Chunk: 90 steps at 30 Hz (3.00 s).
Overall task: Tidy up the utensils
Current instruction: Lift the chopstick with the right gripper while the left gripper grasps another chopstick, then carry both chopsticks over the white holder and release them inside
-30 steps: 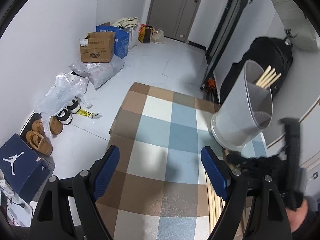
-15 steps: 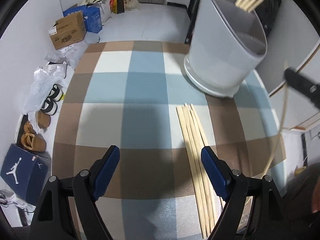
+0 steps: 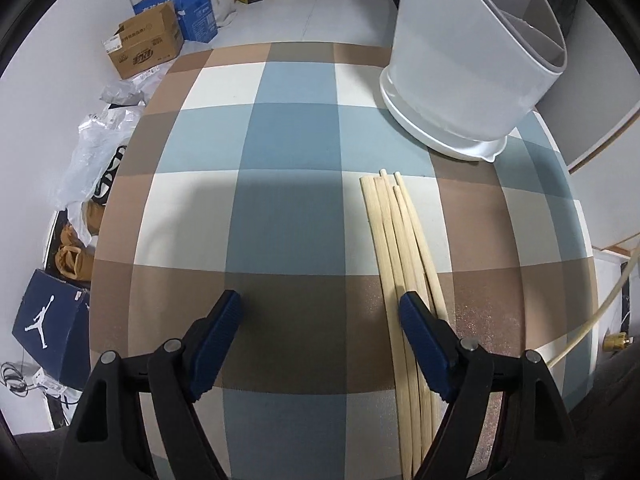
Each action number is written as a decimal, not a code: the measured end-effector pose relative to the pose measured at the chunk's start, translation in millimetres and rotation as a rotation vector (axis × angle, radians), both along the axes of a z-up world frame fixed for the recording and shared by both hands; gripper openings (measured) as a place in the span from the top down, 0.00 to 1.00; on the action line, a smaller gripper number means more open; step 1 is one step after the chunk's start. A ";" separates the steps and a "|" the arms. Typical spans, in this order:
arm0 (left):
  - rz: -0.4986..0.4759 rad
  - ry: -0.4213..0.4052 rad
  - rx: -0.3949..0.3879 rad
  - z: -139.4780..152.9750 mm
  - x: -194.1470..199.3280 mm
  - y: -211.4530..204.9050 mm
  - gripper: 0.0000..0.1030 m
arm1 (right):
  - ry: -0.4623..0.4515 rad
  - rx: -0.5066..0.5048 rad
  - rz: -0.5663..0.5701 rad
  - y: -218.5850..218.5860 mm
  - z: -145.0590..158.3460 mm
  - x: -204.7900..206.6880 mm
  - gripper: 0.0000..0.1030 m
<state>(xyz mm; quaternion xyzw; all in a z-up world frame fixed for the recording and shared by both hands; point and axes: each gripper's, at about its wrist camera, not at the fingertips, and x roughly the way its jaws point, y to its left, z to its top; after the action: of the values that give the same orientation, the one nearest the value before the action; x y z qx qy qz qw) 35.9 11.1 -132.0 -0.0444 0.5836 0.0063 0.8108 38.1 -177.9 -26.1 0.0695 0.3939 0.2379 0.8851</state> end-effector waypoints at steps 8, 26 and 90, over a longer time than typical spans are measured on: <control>0.014 -0.011 0.056 1.7 1.0 -2.4 0.32 | -0.009 0.027 -0.011 -12.6 -7.7 0.7 0.96; -0.005 0.000 0.077 -3.6 35.6 -0.6 0.32 | 0.021 0.141 -0.024 -25.0 -6.1 6.5 0.96; -0.103 -0.524 -0.114 197.4 -3.5 -1.6 0.98 | -0.240 0.179 0.052 11.3 99.4 -14.8 0.96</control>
<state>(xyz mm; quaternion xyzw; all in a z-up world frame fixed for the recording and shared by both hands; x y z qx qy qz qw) 32.4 9.5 65.4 -0.0604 0.3550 -0.0794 0.9295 23.4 -166.6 73.3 0.1093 0.2642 0.3014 0.9096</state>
